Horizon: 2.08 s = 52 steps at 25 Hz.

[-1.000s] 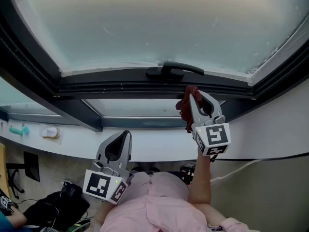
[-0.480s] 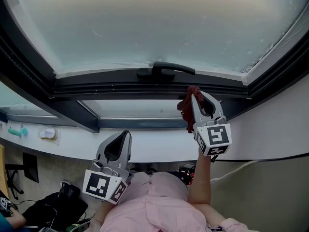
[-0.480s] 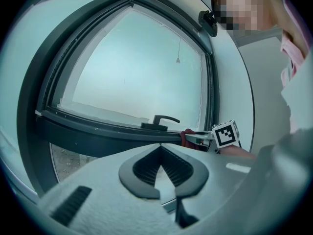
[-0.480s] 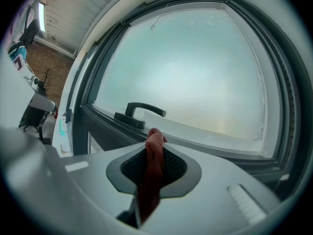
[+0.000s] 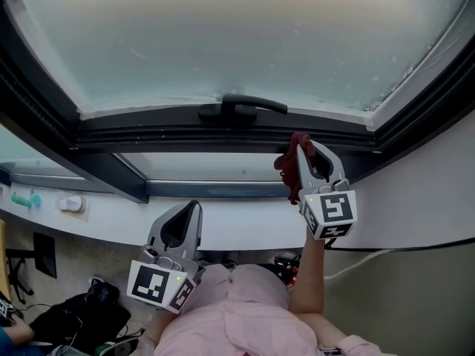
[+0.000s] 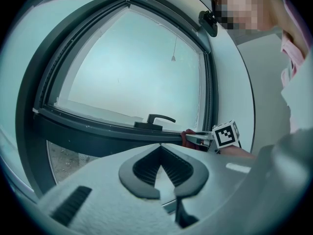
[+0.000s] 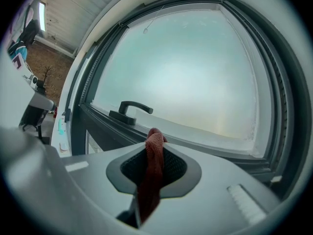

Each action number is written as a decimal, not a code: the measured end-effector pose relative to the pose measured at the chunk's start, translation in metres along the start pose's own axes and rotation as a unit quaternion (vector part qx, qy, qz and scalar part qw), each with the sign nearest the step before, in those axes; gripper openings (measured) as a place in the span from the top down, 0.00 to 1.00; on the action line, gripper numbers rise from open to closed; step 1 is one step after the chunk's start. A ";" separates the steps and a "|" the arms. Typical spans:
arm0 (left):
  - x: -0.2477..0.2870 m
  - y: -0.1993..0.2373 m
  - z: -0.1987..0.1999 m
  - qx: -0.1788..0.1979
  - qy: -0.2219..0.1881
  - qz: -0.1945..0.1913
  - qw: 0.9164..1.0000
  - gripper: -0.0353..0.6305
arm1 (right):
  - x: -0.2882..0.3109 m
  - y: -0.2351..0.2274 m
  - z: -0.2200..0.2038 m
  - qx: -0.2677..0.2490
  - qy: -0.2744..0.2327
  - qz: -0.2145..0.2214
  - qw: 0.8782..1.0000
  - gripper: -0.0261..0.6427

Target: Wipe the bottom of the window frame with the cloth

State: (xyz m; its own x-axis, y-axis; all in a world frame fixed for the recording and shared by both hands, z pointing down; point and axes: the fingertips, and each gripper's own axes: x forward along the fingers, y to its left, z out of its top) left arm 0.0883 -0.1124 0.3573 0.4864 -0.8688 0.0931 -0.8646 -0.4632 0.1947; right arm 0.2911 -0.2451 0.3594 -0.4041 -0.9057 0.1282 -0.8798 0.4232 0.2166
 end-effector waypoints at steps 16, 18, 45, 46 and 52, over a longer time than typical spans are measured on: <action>0.010 -0.022 -0.006 -0.002 -0.001 0.001 1.000 0.95 | -0.010 -0.022 -0.006 -0.002 -0.005 0.001 1.000 0.89; 0.012 -0.025 -0.007 -0.001 -0.002 -0.002 1.000 0.95 | -0.011 -0.026 -0.007 -0.001 -0.005 -0.002 1.000 0.89; 0.007 -0.025 -0.009 -0.009 -0.006 -0.007 1.000 0.95 | -0.039 -0.095 -0.029 0.015 0.025 -0.096 0.995 0.89; 0.007 -0.025 -0.009 -0.009 -0.006 -0.006 1.000 0.95 | -0.040 -0.098 -0.030 0.015 0.026 -0.100 0.995 0.89; 0.004 -0.025 -0.011 -0.011 -0.004 -0.007 1.000 0.95 | -0.047 -0.113 -0.034 0.018 0.034 -0.124 0.992 0.89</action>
State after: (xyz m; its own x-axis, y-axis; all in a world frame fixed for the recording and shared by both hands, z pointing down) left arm 0.1136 -0.1024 0.3633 0.4965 -0.8641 0.0826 -0.8551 -0.4705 0.2176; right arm 0.4182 -0.2493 0.3618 -0.1572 -0.9776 0.1399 -0.9591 0.1849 0.2143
